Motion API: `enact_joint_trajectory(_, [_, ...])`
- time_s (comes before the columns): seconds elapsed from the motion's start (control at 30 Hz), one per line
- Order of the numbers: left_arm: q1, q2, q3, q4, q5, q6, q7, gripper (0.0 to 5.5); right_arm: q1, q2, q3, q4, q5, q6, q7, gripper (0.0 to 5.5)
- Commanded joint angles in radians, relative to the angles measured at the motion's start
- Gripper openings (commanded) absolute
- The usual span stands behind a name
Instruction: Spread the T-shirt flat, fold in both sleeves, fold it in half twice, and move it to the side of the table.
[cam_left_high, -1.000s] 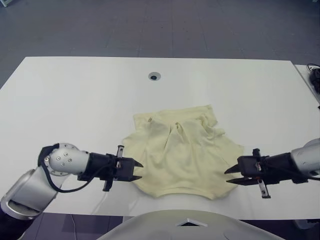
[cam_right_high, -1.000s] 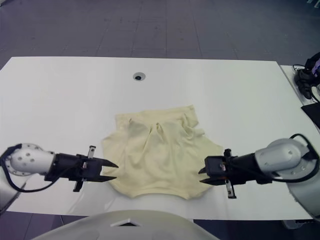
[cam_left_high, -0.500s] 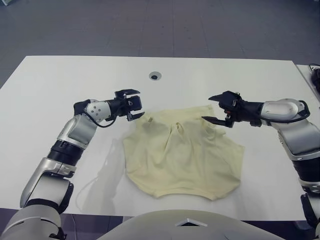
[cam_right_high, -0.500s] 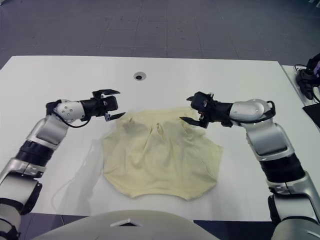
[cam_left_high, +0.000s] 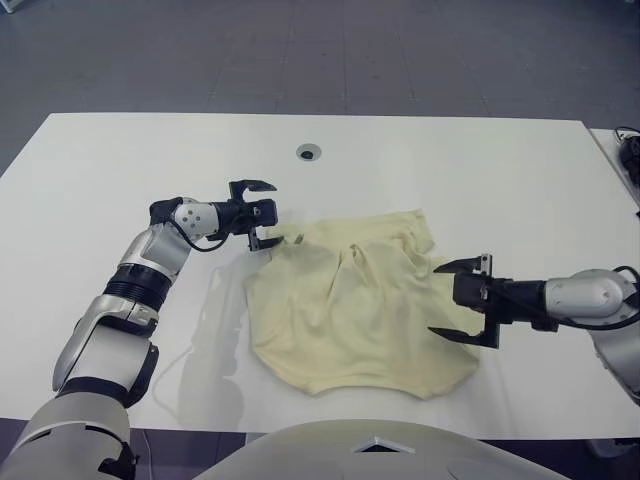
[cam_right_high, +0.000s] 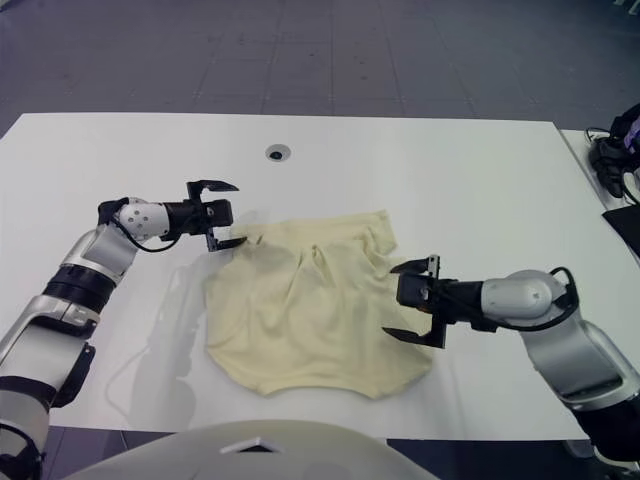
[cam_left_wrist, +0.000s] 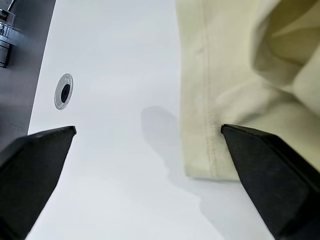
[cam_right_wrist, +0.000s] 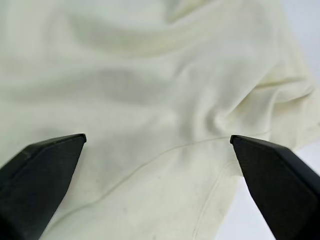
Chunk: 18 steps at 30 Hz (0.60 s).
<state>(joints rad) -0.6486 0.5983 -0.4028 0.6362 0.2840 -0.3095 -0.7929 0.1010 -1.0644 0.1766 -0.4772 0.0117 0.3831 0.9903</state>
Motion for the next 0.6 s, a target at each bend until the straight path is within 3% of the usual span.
enact_joint_trajectory(0.03, [-0.063, -0.041, -0.043, 0.145, 0.077, -0.039, 0.026, 5.4, 0.031, -0.028, 0.059, 0.053, -0.143, -0.105, -0.044, 5.36])
enact_joint_trajectory(0.33, [-0.361, -0.137, -0.166, 0.607, 0.299, -0.12, 0.303, 5.4, 0.077, -0.079, 0.009, 0.044, -0.201, -0.206, -0.045, 5.36])
enact_joint_trajectory(0.6, [-0.456, -0.191, -0.196, 0.723, 0.392, -0.029, 0.487, 5.4, -0.025, -0.07, 0.013, -0.016, -0.164, -0.229, 0.049, 5.36])
